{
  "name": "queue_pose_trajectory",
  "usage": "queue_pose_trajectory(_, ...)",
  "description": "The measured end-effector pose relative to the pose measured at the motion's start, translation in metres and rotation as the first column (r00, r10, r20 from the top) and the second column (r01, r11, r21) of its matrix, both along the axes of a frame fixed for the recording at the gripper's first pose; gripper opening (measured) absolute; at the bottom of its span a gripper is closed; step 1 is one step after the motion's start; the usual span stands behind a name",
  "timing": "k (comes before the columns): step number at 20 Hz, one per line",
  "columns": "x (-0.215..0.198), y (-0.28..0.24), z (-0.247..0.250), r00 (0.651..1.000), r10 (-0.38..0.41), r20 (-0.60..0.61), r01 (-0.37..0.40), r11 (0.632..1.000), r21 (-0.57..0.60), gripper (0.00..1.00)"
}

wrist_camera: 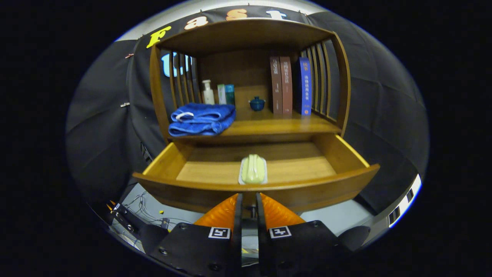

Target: Pull open the drawer, take out the items inside it, and place them on the countertop above the cabinet.

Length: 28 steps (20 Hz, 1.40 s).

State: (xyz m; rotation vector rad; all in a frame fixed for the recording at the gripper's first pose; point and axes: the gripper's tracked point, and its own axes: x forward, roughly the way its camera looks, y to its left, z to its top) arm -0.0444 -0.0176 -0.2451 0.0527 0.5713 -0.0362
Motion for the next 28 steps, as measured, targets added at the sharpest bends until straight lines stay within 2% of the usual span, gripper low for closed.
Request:
queue_pose_trajectory(3, 0.046, 0.008, 0.033, 0.997, 0.044, 0.063, -0.046, 0.999, 0.029, 0.62)
queue_pose_trajectory(5, 0.074, 0.005, 0.035, 0.997, 0.058, 0.045, -0.059, 0.998, 0.012, 0.82)
queue_pose_trajectory(6, 0.087, 0.004, 0.03, 0.998, 0.059, 0.014, -0.059, 0.998, 0.001, 0.85)
queue_pose_trajectory(8, 0.108, -0.002, 0.009, 0.996, 0.05, -0.078, -0.051, 0.999, -0.01, 0.99)
queue_pose_trajectory(9, 0.117, -0.003, -0.002, 0.991, 0.047, -0.124, -0.048, 0.999, -0.005, 1.0)
queue_pose_trajectory(12, 0.134, -0.014, -0.04, 0.962, 0.021, -0.274, -0.027, 1.0, -0.016, 1.0)
queue_pose_trajectory(15, 0.147, -0.019, -0.068, 0.93, 0.018, -0.367, -0.03, 0.999, -0.026, 0.99)
queue_pose_trajectory(18, 0.15, -0.022, -0.097, 0.883, 0.006, -0.47, -0.012, 1.0, -0.008, 0.97)
queue_pose_trajectory(19, 0.149, -0.026, -0.106, 0.867, -0.007, -0.499, 0.001, 1.0, -0.012, 0.91)
queue_pose_trajectory(20, 0.148, -0.028, -0.115, 0.853, -0.014, -0.522, 0.01, 1.0, -0.009, 0.9)
queue_pose_trajectory(25, 0.143, -0.034, -0.135, 0.811, -0.018, -0.584, 0.013, 1.0, -0.012, 0.57)
queue_pose_trajectory(27, 0.144, -0.032, -0.134, 0.805, -0.009, -0.593, 0.007, 1.0, -0.006, 0.57)
queue_pose_trajectory(28, 0.145, -0.036, -0.137, 0.8, -0.024, -0.6, 0.023, 1.0, -0.009, 0.41)
